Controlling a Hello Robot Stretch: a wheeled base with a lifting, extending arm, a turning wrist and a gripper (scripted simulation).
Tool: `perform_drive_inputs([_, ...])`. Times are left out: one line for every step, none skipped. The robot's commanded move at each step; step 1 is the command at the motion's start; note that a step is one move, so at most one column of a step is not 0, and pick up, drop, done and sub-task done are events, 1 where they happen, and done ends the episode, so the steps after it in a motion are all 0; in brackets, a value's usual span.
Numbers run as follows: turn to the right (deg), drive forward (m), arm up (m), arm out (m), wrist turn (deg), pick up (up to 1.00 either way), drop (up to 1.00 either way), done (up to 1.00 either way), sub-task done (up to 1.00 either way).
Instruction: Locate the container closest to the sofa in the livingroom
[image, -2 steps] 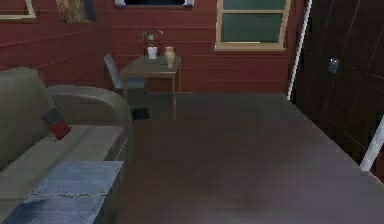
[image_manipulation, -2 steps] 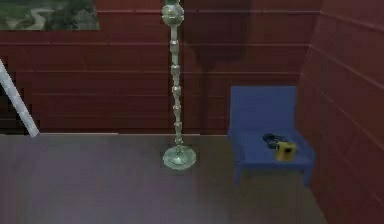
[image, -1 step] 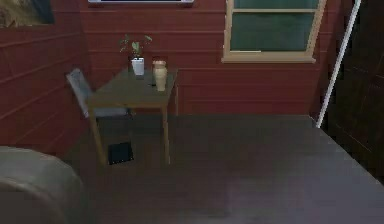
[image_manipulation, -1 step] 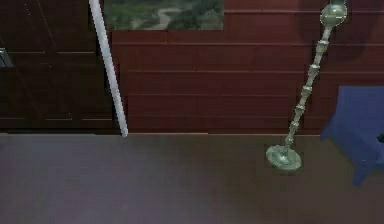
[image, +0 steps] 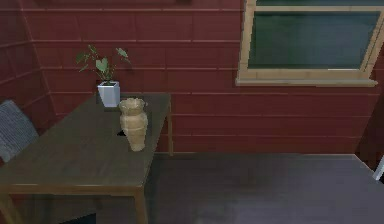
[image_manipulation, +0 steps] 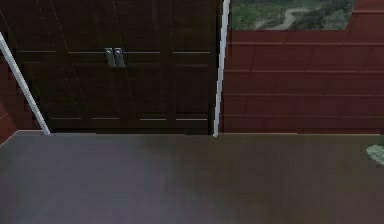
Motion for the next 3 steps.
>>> perform_drive_inputs([0.0,0.25,0.0,0.0,0.0,0.0,0.0,0.0,0.0])
perform_drive_inputs([-21.0,0.0,0.0,0.0,0.0,0.0,0.0,0.0,0.0])
perform_drive_inputs([0.0,0.0,0.0,0.0,0.0,0.0,0.0,1.0,0.0])
